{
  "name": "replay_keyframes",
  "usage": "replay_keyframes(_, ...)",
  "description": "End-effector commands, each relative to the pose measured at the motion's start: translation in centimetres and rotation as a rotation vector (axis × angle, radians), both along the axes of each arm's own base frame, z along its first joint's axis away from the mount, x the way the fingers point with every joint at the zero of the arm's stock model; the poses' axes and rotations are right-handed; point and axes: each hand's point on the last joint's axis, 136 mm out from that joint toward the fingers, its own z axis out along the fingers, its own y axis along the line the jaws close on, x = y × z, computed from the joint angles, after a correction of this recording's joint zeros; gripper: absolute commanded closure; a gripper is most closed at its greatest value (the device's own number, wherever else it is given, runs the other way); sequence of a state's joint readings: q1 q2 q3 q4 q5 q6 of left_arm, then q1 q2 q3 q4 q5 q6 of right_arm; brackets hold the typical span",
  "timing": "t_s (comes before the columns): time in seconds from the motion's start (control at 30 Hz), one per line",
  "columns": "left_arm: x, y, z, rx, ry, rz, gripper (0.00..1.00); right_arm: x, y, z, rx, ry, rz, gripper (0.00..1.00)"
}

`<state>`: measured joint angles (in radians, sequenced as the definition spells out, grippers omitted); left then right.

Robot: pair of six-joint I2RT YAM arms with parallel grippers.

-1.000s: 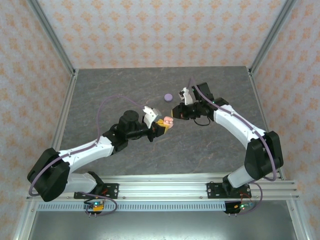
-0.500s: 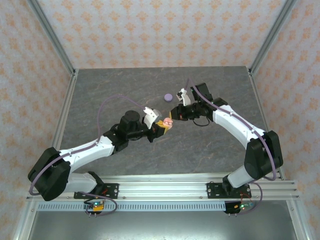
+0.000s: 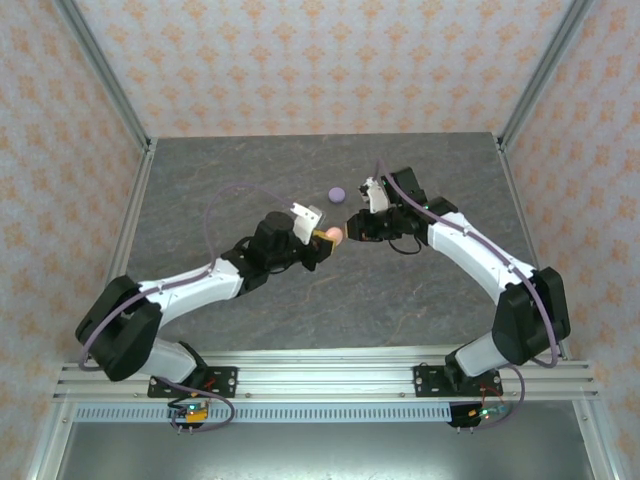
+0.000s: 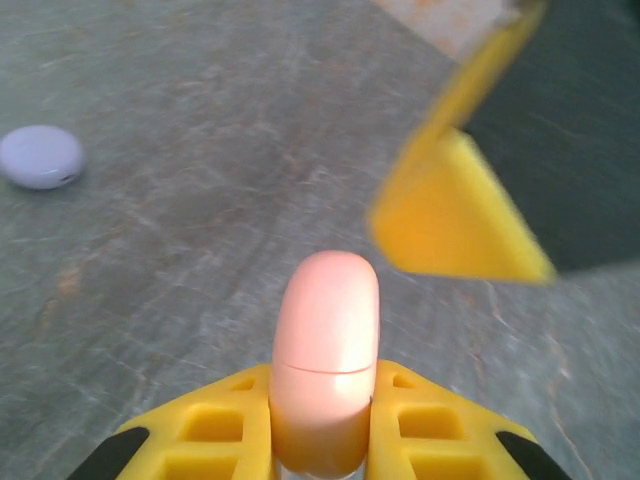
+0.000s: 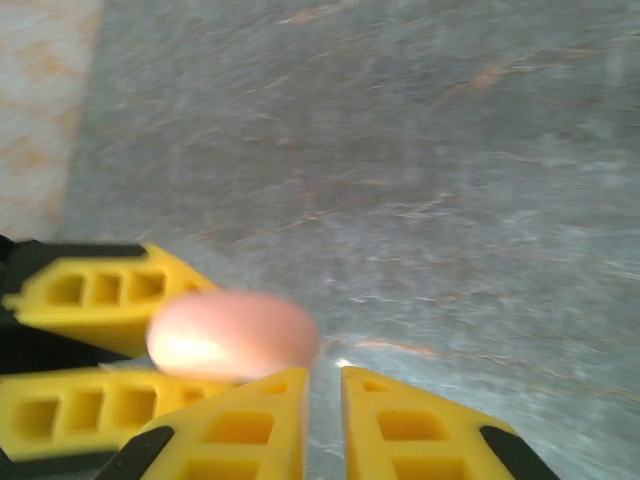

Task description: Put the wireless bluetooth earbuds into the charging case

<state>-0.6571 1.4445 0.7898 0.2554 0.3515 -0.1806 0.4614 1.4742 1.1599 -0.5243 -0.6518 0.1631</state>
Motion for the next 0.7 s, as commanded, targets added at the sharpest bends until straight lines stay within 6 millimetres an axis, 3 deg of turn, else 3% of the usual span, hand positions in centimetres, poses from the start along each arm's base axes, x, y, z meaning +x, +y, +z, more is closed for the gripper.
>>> replay_keyframes(0.0, 2.6, 1.5, -1.8, 0.043, 0.109, 0.168, 0.82, 1.7, -4.2, -0.5, -0.195, -0.051, -0.2, 0.83)
replay_keyframes(0.33, 5.4, 0.5, -7.3, 0.091, 0.458, 0.289, 0.81, 1.9, -5.6, -1.4, -0.233, -0.046, -0.261, 0.83)
replay_keyframes(0.67, 6.9, -0.6, -11.3, 0.069, 0.611, 0.282, 0.8, 1.8, -5.8, -1.9, -0.243, -0.032, -0.259, 0.83)
